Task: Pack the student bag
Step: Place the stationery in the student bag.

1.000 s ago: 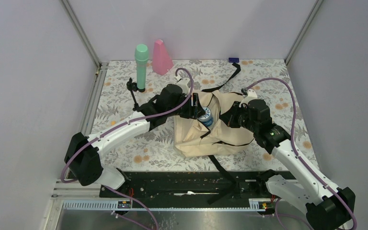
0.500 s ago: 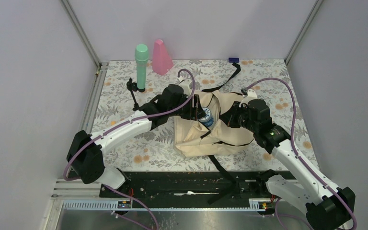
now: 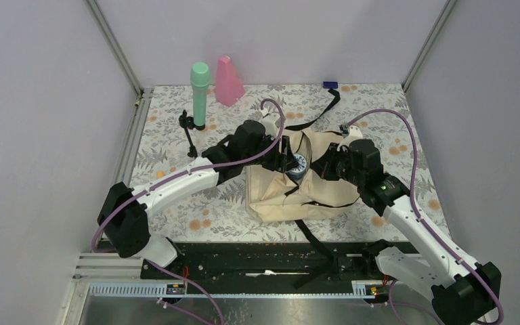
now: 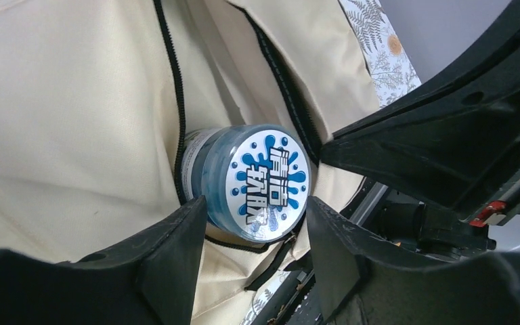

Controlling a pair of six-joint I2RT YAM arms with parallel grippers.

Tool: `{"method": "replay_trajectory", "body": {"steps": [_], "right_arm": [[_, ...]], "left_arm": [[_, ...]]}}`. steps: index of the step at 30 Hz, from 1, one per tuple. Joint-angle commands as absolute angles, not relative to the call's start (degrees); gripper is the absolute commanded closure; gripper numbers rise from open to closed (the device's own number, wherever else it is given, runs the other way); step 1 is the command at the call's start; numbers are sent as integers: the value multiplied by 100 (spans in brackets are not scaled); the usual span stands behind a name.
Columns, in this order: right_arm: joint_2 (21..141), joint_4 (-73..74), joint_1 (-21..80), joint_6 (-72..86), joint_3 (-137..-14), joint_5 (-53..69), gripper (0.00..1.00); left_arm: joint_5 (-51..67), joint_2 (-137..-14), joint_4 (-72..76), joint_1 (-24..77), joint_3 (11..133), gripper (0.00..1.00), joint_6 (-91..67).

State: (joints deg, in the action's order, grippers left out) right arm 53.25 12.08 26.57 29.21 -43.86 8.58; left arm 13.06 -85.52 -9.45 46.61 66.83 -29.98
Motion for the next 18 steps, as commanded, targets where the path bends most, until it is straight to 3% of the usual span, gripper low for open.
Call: {"method": "replay_trajectory", "body": {"steps": [1, 18], "right_arm": [[5220, 575, 2645, 2900, -4830, 1006, 100], [5039, 623, 2646, 2883, -4919, 1003, 100]], "left_arm": [[1278, -8700, -792, 4974, 7095, 45, -2798], [-1087, -9440, -2299, 5860, 8327, 49, -1864]]}}
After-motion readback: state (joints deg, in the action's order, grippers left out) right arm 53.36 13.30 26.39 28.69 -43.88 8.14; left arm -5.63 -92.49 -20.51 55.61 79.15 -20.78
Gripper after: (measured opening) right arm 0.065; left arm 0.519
